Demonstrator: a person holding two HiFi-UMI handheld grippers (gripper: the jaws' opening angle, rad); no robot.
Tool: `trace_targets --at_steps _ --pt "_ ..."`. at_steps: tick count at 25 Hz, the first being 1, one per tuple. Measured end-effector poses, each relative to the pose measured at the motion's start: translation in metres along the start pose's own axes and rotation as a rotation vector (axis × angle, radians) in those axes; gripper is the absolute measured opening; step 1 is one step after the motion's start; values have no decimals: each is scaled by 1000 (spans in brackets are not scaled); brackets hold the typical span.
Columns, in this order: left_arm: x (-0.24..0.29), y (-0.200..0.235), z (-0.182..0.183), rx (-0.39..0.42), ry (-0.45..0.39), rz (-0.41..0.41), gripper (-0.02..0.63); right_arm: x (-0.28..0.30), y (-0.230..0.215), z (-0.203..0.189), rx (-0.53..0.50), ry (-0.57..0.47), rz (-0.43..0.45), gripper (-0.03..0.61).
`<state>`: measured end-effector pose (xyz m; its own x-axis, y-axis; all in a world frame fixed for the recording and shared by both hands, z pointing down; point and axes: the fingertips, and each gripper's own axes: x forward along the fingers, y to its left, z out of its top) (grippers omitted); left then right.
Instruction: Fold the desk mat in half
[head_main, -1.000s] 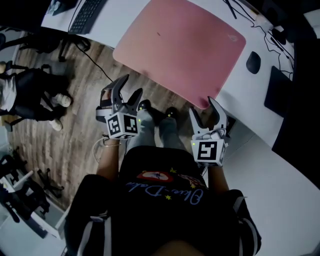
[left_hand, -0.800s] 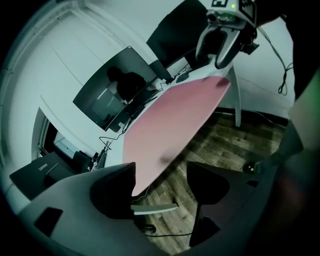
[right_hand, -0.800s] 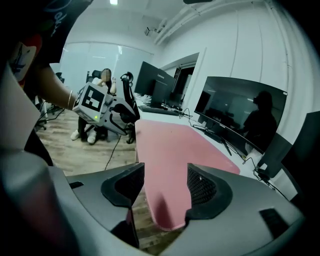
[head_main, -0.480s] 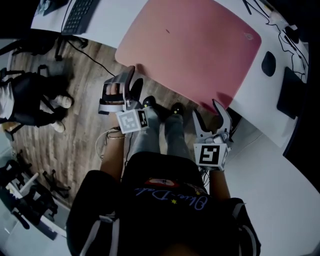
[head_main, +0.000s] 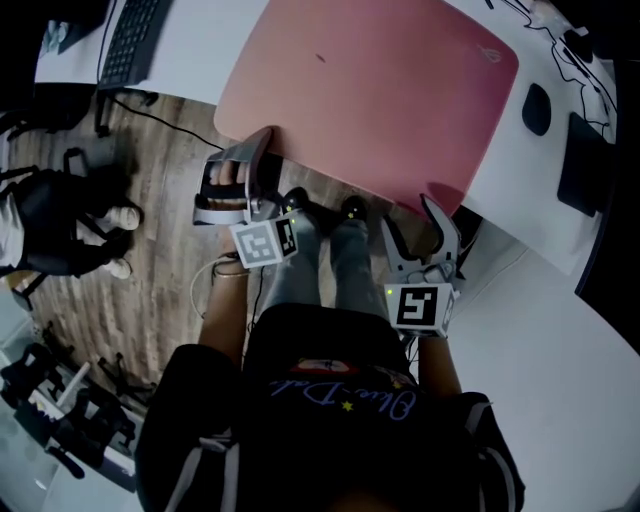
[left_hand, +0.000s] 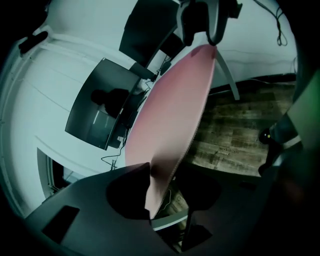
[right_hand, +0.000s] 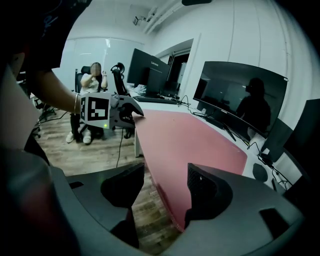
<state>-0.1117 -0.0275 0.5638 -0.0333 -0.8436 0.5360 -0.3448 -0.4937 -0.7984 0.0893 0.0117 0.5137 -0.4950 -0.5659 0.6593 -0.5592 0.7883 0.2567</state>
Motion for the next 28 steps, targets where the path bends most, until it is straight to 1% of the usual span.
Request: trace_targets --at_steps 1,3,4,6,9,15,18,20,24,28 --pt "-1 0 0 14 -7 2 126 0 1 1 0 3 -4 235" --pt "-4 4 1 20 -27 18 61 0 2 0 7 15 -15 235" --pt "-5 7 2 15 -38 25 41 0 3 -1 11 19 -23 235" --pt "-7 12 4 15 -55 21 22 1 5 -4 18 30 -39 235" --pt "-8 14 5 15 -76 -17 20 1 8 -10 10 56 -64 235" --pt "-13 21 8 -12 -128 -107 18 0 3 -15 19 104 -152 235" --pt "-15 25 11 2 -148 -141 18 1 3 -24 -7 154 -174 235" --pt "-15 30 15 2 -170 -155 18 4 2 -29 -7 186 -190 235" --pt "-15 43 22 -31 -223 -190 18 8 0 -32 1 228 -234 233" --pt "-21 56 36 -82 -286 -232 18 4 -3 -35 25 259 -270 232"
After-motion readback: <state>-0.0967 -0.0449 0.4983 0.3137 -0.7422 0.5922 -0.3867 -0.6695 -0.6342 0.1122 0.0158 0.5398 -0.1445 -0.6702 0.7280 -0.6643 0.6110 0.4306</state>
